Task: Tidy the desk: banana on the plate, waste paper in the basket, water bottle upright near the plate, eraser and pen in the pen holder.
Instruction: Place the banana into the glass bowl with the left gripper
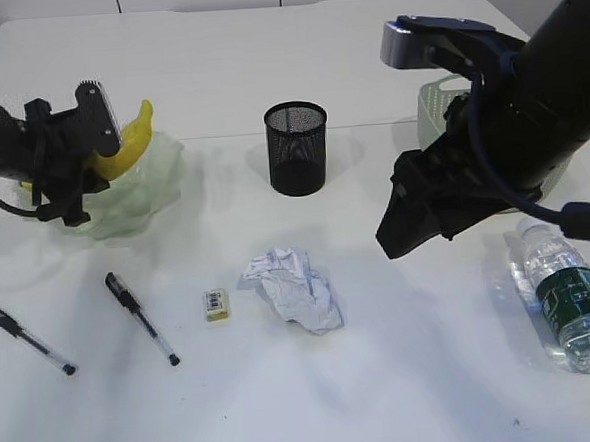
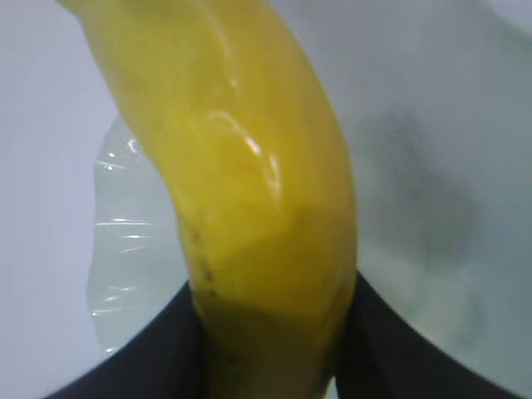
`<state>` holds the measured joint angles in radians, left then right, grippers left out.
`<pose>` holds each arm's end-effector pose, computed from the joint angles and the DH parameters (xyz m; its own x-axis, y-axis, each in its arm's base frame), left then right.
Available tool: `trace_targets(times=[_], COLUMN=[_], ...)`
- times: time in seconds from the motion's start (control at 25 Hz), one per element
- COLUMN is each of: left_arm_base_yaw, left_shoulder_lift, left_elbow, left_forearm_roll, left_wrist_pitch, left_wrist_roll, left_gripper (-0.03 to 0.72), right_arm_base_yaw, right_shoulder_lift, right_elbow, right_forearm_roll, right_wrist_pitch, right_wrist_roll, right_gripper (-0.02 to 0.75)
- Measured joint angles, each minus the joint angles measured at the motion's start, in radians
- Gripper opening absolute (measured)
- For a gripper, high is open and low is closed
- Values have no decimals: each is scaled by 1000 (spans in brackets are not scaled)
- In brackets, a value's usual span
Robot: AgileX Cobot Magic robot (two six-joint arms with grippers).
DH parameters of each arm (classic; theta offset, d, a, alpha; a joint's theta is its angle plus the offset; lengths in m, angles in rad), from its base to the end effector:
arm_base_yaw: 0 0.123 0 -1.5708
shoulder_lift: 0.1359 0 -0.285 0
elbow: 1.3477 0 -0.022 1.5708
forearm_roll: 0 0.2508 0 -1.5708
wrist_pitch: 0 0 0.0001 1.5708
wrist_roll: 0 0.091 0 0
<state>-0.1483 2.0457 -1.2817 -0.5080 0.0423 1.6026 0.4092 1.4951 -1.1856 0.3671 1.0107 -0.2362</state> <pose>0.4363 -0.0671 0.1569 -0.1516 0.9212 -0.3582 0.6503 0.3659 0.6658 0.2622 0.1439 0.2928 -0.8384 -0.3996 -0.3706 -0.5091 0.8170 0.2709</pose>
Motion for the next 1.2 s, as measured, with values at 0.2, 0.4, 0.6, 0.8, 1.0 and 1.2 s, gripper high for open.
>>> trace_targets(times=[0.2, 0.4, 0.6, 0.8, 1.0, 1.2], left_arm_base_yaw=[0, 0, 0, 0, 0, 0], left_shoulder_lift=[17, 17, 17, 17, 17, 17], left_elbow=[-7, -32, -55, -59, -59, -59], left_forearm_roll=[9, -4, -38, -39, -39, -41], left_wrist_pitch=[0, -2, -8, -7, 1, 1], left_wrist_roll=[0, 0, 0, 0, 0, 0], left_gripper=[250, 253, 321, 372, 380, 441], right_arm_base_yaw=[0, 0, 0, 0, 0, 0], right_shoulder_lift=[0, 0, 0, 0, 0, 0], right_elbow=[0, 0, 0, 0, 0, 0], right_forearm_roll=[-2, -9, -12, -13, -13, -13], right_wrist_pitch=[0, -2, -4, -4, -4, -5], right_wrist_roll=[0, 0, 0, 0, 0, 0], right_gripper=[501, 501, 501, 501, 501, 501])
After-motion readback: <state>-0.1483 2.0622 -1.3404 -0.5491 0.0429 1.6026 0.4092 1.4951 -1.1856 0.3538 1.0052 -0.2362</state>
